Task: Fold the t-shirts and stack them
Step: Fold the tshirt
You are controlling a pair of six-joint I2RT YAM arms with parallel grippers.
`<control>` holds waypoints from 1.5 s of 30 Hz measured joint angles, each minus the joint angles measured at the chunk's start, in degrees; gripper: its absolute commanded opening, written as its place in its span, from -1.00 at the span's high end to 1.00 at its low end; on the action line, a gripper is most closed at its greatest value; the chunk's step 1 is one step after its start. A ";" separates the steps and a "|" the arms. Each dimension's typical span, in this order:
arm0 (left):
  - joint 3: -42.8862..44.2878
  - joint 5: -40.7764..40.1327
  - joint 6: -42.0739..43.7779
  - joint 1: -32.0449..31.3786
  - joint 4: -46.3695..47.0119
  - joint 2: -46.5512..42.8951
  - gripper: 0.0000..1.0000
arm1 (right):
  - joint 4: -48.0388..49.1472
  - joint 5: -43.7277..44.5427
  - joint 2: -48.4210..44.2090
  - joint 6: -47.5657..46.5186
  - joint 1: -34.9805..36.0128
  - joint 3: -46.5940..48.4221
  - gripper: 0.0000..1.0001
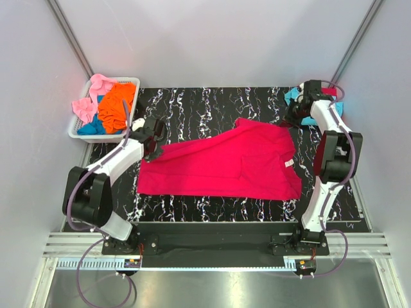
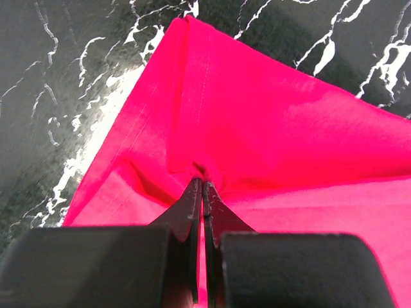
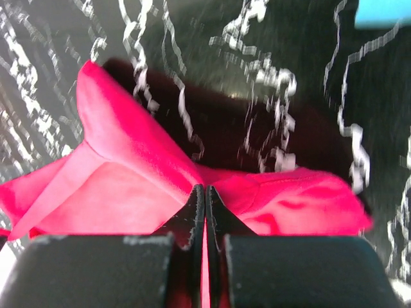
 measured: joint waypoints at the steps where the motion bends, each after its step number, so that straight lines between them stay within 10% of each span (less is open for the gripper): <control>1: -0.50 -0.02 -0.02 -0.07 -0.02 -1.07 0.97 | -0.13 -0.02 -1.70 0.09 0.00 -1.29 1.00; 13: -8.33 -6.58 -5.60 -0.09 -1.86 -19.43 0.94 | -0.94 6.19 -22.25 4.61 1.01 -29.97 0.96; 21: -11.37 -7.78 -9.70 -0.09 -4.90 -20.57 0.91 | 0.26 11.74 -33.51 13.38 1.84 -46.21 0.16; 45: -11.45 -6.45 -10.51 -0.37 -4.79 -15.96 0.86 | 9.55 11.54 -15.39 9.90 2.27 -33.33 0.27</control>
